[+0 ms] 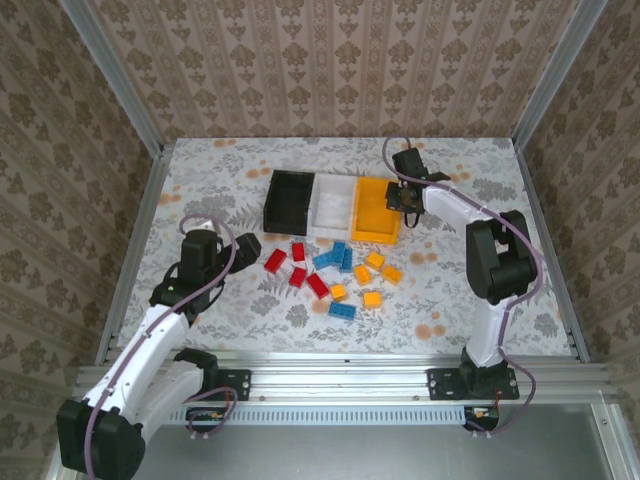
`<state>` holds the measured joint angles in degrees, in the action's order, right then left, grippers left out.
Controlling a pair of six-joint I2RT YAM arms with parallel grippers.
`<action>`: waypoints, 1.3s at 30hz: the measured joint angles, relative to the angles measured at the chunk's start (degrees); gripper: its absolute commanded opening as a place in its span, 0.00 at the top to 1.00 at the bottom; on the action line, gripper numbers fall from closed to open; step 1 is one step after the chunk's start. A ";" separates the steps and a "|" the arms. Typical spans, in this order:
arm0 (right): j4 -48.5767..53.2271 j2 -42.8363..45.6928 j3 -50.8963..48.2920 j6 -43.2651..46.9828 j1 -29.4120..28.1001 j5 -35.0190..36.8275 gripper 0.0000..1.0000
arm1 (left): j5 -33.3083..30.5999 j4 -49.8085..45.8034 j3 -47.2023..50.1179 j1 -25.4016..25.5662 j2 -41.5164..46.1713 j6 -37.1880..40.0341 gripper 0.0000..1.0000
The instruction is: Sort the legos into containers by color
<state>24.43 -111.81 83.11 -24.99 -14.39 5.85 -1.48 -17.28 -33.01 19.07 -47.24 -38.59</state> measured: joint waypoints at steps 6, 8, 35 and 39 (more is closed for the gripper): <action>2.25 -3.48 4.31 4.35 0.83 -0.33 0.61 | 0.04 -0.11 -0.07 -0.02 -1.16 0.79 0.00; 3.02 -3.17 4.39 5.38 1.01 -0.33 0.52 | 0.07 -0.13 -0.11 0.00 -1.62 0.92 0.00; 9.62 24.28 -29.09 6.23 -16.52 -2.99 0.39 | 4.15 1.99 -3.08 1.97 -16.79 2.01 0.05; 10.75 26.43 -30.36 5.53 -16.85 0.42 0.39 | 4.90 2.58 -3.08 2.27 -16.79 2.21 0.05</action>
<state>35.18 -85.38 52.75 -19.46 -31.24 6.26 3.42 -14.70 -36.10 21.34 -64.03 -36.38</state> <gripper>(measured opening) 0.616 0.954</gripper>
